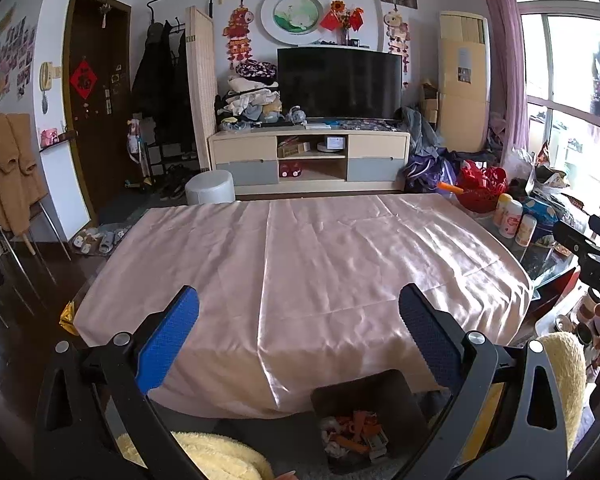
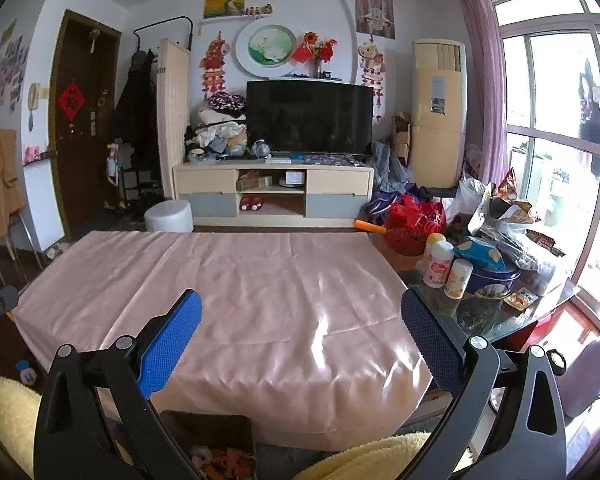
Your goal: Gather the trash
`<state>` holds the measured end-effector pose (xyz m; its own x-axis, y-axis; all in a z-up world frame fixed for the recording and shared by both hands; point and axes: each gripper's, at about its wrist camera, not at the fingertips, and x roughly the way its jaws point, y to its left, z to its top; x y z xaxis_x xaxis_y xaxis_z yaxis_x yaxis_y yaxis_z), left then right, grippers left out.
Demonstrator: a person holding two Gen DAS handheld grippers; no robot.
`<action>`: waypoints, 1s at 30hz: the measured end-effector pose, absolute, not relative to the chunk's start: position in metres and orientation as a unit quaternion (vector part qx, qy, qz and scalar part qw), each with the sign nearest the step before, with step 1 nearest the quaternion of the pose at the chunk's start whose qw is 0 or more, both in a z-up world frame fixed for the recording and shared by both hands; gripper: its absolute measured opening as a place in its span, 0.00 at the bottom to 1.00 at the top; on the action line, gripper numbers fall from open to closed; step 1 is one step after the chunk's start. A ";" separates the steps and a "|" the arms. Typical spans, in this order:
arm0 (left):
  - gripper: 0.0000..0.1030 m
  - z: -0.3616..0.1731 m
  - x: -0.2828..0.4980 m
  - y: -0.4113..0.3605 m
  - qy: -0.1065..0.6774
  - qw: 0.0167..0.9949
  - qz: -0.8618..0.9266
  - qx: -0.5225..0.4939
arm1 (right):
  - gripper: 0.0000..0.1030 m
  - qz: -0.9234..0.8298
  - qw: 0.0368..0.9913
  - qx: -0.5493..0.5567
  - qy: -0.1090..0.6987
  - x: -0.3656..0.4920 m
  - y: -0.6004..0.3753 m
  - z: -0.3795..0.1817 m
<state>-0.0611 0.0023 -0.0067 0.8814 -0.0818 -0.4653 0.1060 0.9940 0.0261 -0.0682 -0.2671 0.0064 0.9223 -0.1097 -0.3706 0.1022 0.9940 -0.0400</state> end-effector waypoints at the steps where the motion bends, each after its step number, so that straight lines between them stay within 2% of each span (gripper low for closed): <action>1: 0.92 -0.007 -0.060 0.003 0.240 0.969 -0.048 0.025 | 0.97 -0.053 0.980 -0.009 0.190 -0.068 -0.267 0.007; 30: 0.92 0.000 -0.056 0.007 0.237 0.971 -0.036 0.018 | 0.97 -0.052 0.980 -0.005 0.193 -0.068 -0.265 0.007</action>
<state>-0.0558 0.0065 0.0001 0.8849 -0.0606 -0.4619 0.0781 0.9968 0.0188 -0.0679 -0.2652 0.0072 0.9203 -0.1041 -0.3770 0.0999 0.9945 -0.0308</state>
